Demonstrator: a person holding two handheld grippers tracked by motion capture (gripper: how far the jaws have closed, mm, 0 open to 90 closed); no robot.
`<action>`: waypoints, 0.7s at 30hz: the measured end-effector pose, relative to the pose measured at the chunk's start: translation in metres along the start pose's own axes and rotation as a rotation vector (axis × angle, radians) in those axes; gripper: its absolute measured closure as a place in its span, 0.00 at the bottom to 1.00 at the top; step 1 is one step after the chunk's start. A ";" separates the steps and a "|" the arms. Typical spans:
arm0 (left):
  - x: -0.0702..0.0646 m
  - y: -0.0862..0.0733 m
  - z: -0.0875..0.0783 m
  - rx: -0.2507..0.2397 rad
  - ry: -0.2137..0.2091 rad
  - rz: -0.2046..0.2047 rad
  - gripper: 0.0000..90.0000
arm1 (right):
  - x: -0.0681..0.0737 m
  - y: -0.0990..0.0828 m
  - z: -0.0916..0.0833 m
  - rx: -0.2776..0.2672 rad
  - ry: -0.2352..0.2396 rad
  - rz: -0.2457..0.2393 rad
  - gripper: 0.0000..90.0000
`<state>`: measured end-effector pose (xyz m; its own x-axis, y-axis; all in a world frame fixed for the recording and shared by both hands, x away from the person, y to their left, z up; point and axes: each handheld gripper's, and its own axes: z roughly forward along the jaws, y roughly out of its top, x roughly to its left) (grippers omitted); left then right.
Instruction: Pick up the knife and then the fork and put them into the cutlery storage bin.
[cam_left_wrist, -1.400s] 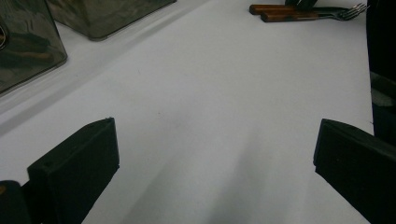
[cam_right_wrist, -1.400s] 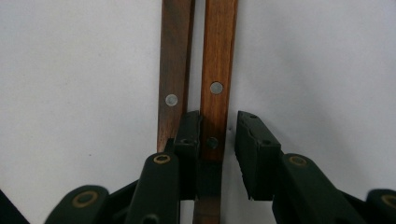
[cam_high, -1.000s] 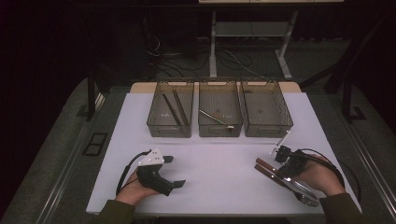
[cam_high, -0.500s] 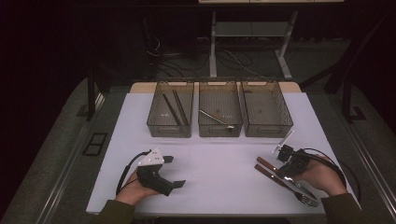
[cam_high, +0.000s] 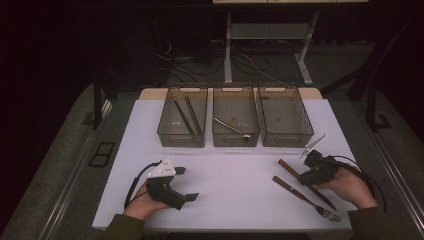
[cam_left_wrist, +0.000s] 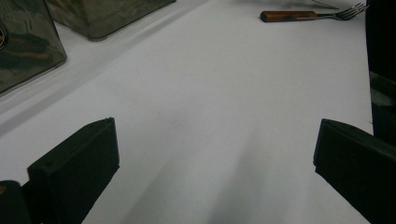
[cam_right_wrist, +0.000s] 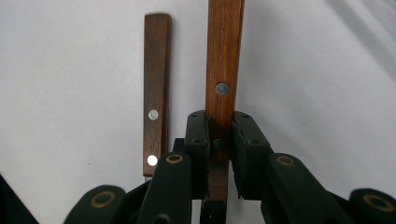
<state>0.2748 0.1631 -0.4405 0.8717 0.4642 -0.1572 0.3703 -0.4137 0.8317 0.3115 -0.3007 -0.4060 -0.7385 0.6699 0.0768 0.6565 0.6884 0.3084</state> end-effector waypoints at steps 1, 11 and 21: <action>0.000 0.000 0.000 0.000 0.000 0.000 0.00 | -0.001 -0.001 -0.001 -0.014 0.000 0.005 0.87; 0.000 0.000 0.000 0.000 -0.001 0.000 0.00 | -0.012 -0.008 -0.017 -0.143 0.049 0.053 0.87; 0.000 0.000 0.000 0.001 0.000 -0.004 0.00 | -0.023 -0.014 -0.034 -0.280 0.060 0.091 0.87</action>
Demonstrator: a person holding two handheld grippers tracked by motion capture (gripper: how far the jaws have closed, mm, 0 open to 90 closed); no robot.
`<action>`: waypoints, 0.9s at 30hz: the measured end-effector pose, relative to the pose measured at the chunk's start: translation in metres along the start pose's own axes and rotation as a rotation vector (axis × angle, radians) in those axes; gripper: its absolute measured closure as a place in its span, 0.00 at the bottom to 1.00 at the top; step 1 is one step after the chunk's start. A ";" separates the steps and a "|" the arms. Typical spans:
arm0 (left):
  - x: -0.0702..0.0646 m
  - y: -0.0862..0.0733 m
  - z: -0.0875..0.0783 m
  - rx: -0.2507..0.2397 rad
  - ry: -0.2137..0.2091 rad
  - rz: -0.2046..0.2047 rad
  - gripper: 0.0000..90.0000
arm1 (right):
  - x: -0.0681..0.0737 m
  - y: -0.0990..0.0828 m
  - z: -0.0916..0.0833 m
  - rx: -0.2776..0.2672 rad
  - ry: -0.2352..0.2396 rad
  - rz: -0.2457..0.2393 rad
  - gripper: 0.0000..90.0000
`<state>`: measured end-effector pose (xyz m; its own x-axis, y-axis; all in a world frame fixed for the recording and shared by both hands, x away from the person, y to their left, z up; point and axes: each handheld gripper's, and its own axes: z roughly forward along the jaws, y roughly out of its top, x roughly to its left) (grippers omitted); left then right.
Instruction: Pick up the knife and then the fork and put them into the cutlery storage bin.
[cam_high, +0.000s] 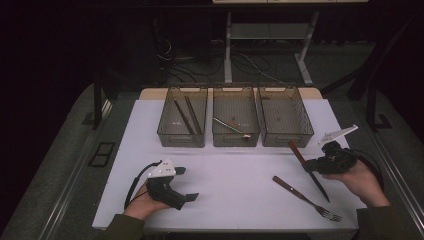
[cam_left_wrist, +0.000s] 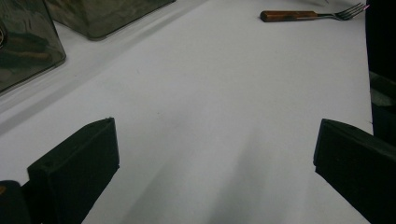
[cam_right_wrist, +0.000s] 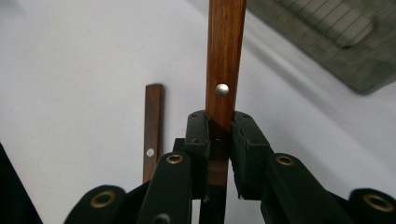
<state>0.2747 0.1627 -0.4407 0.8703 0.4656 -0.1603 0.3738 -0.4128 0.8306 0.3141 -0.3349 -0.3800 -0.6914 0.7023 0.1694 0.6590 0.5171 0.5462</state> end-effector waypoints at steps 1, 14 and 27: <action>0.000 0.000 0.000 0.000 0.000 0.000 0.00 | -0.001 0.001 -0.003 -0.018 -0.001 0.004 0.87; 0.000 0.000 -0.001 0.000 0.001 -0.002 0.00 | -0.018 0.015 -0.023 -0.194 -0.017 0.057 0.86; 0.001 0.000 -0.001 -0.007 0.007 -0.003 0.00 | -0.026 0.046 -0.040 -0.277 -0.071 0.058 0.86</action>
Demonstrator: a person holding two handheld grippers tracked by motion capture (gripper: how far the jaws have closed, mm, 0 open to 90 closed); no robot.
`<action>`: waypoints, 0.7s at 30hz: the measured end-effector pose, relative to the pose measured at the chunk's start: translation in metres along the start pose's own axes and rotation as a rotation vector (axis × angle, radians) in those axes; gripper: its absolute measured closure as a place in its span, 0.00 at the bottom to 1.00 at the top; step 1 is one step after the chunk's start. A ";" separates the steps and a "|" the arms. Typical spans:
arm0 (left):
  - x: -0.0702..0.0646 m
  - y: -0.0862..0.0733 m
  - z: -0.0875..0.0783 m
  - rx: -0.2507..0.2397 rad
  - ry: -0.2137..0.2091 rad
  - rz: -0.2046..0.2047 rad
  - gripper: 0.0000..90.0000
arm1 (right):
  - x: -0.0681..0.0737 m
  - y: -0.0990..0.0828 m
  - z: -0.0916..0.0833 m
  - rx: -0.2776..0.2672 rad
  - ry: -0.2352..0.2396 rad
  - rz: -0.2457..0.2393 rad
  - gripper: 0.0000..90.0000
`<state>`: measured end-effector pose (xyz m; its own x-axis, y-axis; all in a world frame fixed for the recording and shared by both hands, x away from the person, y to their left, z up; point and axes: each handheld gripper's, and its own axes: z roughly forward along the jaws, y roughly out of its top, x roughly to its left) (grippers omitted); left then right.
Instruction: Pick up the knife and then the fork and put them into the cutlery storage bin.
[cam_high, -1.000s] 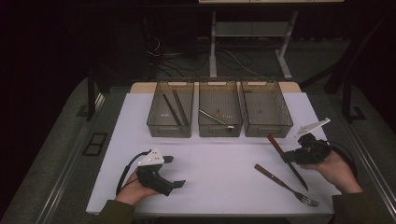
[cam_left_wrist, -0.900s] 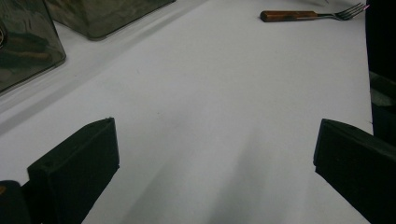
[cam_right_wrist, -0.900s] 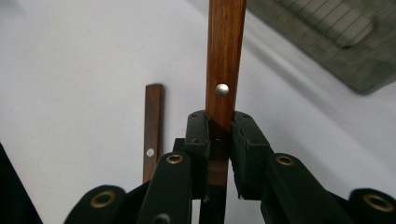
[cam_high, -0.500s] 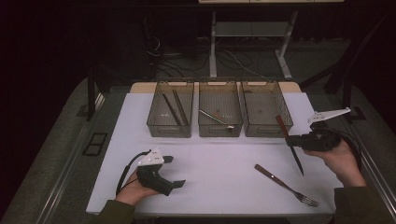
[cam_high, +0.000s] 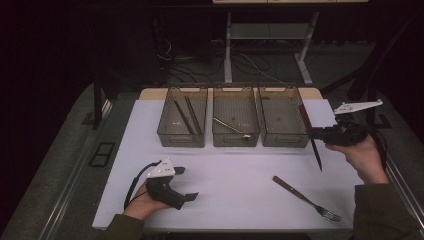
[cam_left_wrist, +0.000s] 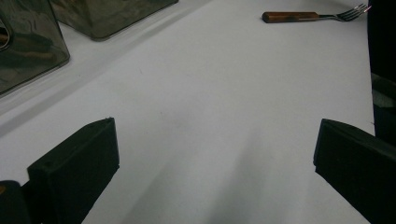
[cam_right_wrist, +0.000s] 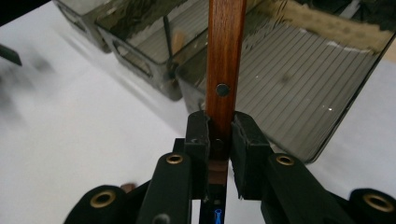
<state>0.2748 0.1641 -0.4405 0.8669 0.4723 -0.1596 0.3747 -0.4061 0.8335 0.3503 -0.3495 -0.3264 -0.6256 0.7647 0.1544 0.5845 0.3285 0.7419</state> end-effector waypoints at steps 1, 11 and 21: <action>0.000 0.000 0.000 0.001 0.001 0.003 0.00 | 0.000 0.003 -0.001 -0.004 -0.003 -0.001 0.86; 0.001 0.000 -0.001 -0.001 -0.003 0.003 0.00 | -0.010 0.047 -0.004 -0.050 -0.045 -0.019 0.86; 0.001 0.000 -0.001 -0.008 -0.008 -0.003 0.00 | -0.023 0.084 0.012 -0.070 -0.104 -0.030 0.86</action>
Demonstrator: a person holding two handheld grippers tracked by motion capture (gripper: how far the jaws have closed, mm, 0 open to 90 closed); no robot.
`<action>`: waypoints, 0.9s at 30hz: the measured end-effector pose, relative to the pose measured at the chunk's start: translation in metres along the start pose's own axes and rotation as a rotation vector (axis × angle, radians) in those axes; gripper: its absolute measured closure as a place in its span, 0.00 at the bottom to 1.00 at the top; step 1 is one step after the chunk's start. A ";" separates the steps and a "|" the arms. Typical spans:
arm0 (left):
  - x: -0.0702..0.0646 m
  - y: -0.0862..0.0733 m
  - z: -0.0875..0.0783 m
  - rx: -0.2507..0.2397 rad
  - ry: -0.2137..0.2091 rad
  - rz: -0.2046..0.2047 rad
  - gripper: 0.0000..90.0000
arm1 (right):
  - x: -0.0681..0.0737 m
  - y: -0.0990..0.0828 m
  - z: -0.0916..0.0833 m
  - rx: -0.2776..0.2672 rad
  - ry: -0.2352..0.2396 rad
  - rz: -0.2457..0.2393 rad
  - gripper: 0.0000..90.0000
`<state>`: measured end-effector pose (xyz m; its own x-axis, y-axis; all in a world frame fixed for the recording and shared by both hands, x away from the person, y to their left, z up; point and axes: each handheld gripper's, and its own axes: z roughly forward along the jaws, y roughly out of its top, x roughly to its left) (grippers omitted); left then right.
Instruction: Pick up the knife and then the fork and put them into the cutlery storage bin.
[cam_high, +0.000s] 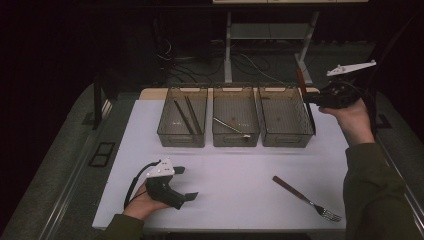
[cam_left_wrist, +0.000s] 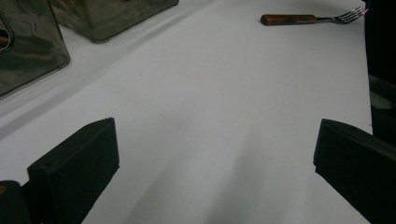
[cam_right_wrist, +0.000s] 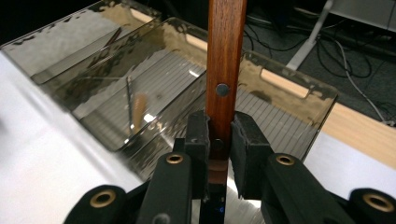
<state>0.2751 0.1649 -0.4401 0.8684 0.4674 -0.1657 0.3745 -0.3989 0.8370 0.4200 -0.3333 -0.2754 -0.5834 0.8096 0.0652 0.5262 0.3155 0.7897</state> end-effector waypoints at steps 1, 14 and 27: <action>0.000 0.000 0.000 0.004 -0.001 0.001 0.00 | -0.002 0.002 0.003 -0.004 -0.003 0.003 0.86; 0.001 0.000 0.000 0.001 0.000 0.001 0.00 | -0.022 -0.006 0.048 0.003 -0.060 0.048 0.86; 0.001 0.000 0.000 0.004 -0.004 0.003 0.00 | -0.029 -0.040 0.084 0.121 -0.076 0.069 0.86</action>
<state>0.2764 0.1655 -0.4400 0.8705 0.4635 -0.1654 0.3735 -0.4033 0.8354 0.4677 -0.3279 -0.3600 -0.4972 0.8650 0.0674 0.6372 0.3113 0.7050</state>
